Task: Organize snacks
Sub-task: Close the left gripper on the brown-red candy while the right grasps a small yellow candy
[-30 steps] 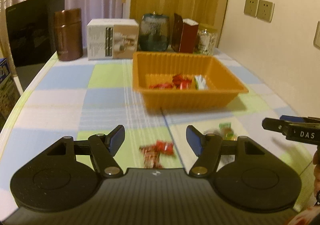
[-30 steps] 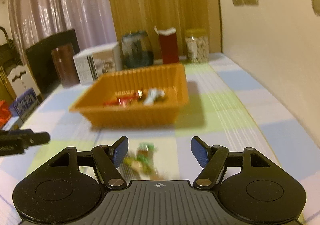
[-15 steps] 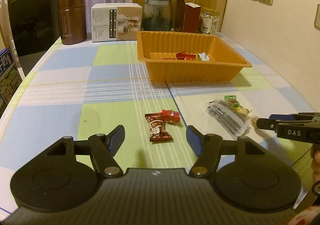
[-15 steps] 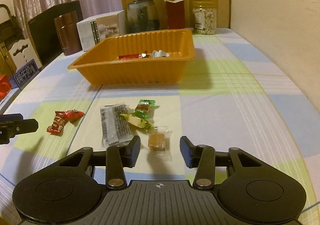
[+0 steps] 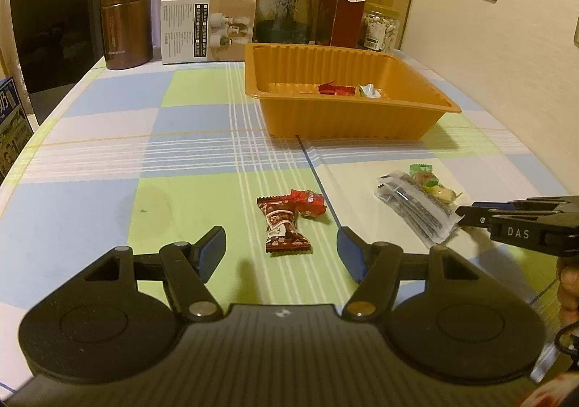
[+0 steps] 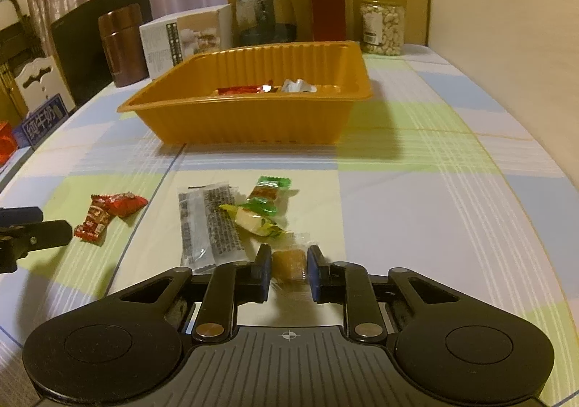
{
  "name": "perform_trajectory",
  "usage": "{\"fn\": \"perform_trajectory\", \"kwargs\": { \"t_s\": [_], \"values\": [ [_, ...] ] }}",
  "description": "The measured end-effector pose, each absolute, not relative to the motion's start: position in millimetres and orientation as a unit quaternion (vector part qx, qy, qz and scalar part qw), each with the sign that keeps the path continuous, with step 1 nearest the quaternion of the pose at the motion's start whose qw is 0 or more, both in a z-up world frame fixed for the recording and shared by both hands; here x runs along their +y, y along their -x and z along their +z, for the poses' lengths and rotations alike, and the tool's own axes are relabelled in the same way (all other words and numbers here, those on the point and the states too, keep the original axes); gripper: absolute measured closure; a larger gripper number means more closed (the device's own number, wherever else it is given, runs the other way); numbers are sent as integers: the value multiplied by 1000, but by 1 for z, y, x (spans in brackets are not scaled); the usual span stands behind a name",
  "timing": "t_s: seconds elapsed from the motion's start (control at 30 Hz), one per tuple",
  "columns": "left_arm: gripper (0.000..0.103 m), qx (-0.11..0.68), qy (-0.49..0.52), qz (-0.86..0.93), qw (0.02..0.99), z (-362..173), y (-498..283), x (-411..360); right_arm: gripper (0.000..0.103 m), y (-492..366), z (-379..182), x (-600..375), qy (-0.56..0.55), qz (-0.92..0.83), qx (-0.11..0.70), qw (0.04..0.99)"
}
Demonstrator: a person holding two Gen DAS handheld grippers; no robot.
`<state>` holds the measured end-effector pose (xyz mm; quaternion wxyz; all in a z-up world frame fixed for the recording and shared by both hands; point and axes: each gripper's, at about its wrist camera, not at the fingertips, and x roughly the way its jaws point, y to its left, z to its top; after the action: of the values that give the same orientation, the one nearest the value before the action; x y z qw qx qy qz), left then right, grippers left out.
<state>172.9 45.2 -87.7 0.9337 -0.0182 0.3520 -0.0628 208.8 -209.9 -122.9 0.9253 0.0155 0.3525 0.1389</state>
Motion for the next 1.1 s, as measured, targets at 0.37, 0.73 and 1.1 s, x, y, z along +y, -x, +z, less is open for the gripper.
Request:
{"fn": "perform_trajectory", "kwargs": {
  "t_s": [0.37,0.73,1.1],
  "values": [
    [39,356,13,-59,933,-98,-192,38,82,-206,-111,-216,-38,112,336,934],
    [56,375,8,-59,925,-115,-211,33,82,-210,-108,-226,-59,87,339,935],
    [83,375,-14,-51,926,-115,-210,30,82,-209,-104,-225,-64,90,334,936]
  ]
}}
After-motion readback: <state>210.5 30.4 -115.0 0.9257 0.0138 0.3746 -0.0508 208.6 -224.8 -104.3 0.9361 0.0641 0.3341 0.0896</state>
